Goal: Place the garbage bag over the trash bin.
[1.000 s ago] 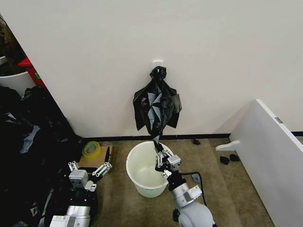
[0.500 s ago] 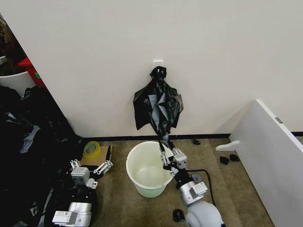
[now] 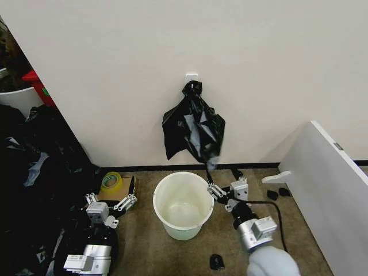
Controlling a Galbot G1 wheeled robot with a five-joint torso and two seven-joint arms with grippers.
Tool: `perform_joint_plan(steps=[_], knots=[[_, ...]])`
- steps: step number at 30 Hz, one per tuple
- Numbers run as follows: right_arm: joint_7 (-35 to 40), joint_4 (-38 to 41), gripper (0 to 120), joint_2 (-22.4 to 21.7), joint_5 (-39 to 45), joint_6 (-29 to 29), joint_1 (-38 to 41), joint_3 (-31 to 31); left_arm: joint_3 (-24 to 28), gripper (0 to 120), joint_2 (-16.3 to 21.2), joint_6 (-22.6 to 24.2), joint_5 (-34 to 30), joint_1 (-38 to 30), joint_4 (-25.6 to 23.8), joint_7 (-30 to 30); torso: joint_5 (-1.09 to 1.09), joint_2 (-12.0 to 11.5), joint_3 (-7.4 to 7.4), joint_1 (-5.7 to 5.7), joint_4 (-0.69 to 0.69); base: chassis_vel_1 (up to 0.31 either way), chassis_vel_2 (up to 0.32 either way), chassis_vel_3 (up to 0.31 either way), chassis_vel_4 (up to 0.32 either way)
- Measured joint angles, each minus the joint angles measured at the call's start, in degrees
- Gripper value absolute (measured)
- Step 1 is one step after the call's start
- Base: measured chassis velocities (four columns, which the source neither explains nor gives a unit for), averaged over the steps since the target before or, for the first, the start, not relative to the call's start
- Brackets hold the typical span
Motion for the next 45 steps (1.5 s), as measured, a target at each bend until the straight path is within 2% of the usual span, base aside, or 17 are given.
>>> perform_joint_plan(steps=[8, 15, 20, 21, 23, 26, 27, 29, 35, 41, 44, 45], knots=[[0.01, -1.42, 100, -1.22, 0.57, 2.01, 5.85, 0.22, 0.14, 100, -0.39, -0.07, 0.85, 0.47, -0.62, 0.03, 0.00, 0.00, 0.00, 0.00, 0.01, 0.000, 0.000, 0.000, 0.000], [-0.22, -6.66, 100, -2.55, -4.79, 0.52, 16.10, -6.28, -0.06, 100, -0.16, 0.02, 1.02, 0.53, -1.38, 0.05, 0.00, 0.00, 0.00, 0.00, 0.01, 0.000, 0.000, 0.000, 0.000], [-0.58, -8.62, 100, -2.72, -8.41, -3.60, 25.65, -12.41, 0.05, 100, -0.16, 0.07, 1.06, 0.27, -1.39, 0.05, -0.02, 0.00, 0.01, 0.01, 0.01, 0.000, 0.000, 0.000, 0.000], [-0.03, -9.63, 100, -2.57, -7.79, -5.56, 29.11, -14.57, 0.09, 100, -0.15, 0.07, 1.06, 0.11, -1.27, 0.05, -0.01, 0.00, 0.01, 0.01, 0.01, 0.000, 0.000, 0.000, 0.000], [0.21, -9.97, 100, -2.53, -7.53, -6.06, 30.06, -15.19, 0.10, 100, -0.14, 0.08, 1.07, 0.03, -1.21, 0.05, -0.01, 0.00, 0.01, 0.01, 0.02, 0.000, 0.000, 0.000, 0.000], [2.32, -13.33, 100, -1.87, -5.75, -9.75, 37.21, -19.99, 0.09, 100, -0.13, 0.01, 1.01, -0.42, -0.71, 0.05, -0.01, 0.00, 0.01, 0.01, 0.01, 0.000, 0.000, 0.000, 0.000], [2.32, -13.33, 100, -1.87, -5.75, -9.75, 37.21, -19.99, 0.09, 100, -0.13, 0.01, 1.01, -0.42, -0.71, 0.05, -0.01, 0.00, 0.01, 0.01, 0.01, 0.000, 0.000, 0.000, 0.000], [5.00, -15.59, 100, -0.83, -3.77, -13.45, 42.05, -23.14, 0.07, 100, -0.21, -0.16, 0.87, -0.69, -0.41, 0.05, -0.01, 0.00, 0.01, 0.01, 0.01, 0.000, 0.000, 0.000, 0.000], [8.68, -19.82, 98, 0.62, -2.79, -16.88, 47.79, -25.99, 0.06, 100, -0.44, -0.40, 0.53, -1.32, 0.05, 0.06, -0.01, 0.00, 0.01, 0.02, 0.01, 0.000, 0.000, 0.000, 0.000], [10.39, -21.88, 88, 0.17, -1.19, -18.95, 50.56, -27.52, 0.09, 100, -0.64, -0.44, -0.08, -2.17, 0.68, 0.06, 0.00, 0.00, 0.01, 0.02, 0.01, 0.000, 0.000, 0.000, 0.000], [11.74, -21.96, 70, -1.37, 1.23, -20.90, 51.00, -27.72, 0.16, 100, -0.74, -0.47, -0.40, -2.53, 0.86, 0.06, 0.00, -0.01, 0.00, 0.01, 0.00, 0.000, 0.000, 0.000, 0.000], [11.85, -21.92, 69, -1.57, 1.44, -21.19, 51.00, -27.70, 0.17, 100, -0.76, -0.47, -0.43, -2.57, 0.90, 0.06, 0.00, -0.01, 0.01, 0.01, 0.00, 0.000, 0.000, 0.000, 0.000]])
